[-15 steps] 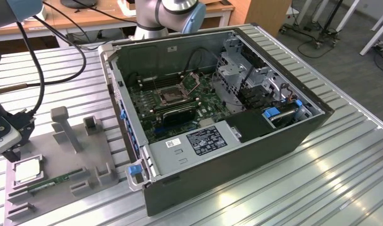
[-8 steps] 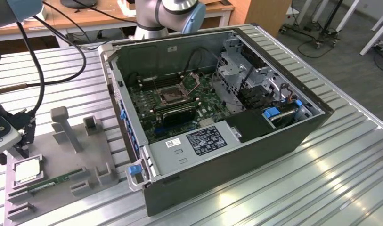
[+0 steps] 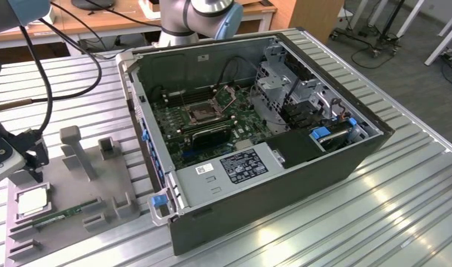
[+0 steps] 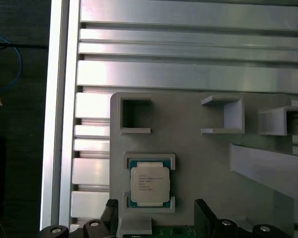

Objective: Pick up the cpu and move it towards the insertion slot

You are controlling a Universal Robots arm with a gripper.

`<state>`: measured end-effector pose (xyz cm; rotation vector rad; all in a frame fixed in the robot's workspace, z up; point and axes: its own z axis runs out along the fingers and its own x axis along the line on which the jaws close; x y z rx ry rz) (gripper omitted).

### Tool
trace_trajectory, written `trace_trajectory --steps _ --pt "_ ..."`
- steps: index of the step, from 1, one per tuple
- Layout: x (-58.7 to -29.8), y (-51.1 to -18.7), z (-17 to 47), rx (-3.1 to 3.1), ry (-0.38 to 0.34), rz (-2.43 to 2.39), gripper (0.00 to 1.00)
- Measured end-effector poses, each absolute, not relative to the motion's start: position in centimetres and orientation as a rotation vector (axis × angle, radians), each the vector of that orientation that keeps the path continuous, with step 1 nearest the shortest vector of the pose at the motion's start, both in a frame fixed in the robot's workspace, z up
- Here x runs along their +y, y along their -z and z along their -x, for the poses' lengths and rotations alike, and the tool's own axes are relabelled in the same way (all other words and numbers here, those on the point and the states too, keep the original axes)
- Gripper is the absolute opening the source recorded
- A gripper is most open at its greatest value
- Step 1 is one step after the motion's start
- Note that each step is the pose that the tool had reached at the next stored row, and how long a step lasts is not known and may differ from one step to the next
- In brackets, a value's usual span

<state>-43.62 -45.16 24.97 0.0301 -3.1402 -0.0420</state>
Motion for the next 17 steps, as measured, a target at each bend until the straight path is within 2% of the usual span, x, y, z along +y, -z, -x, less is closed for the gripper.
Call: trace_trajectory --steps 17 --pt "-45.2 -23.1 43.6 -3.14 0.042 -0.03 0.71"
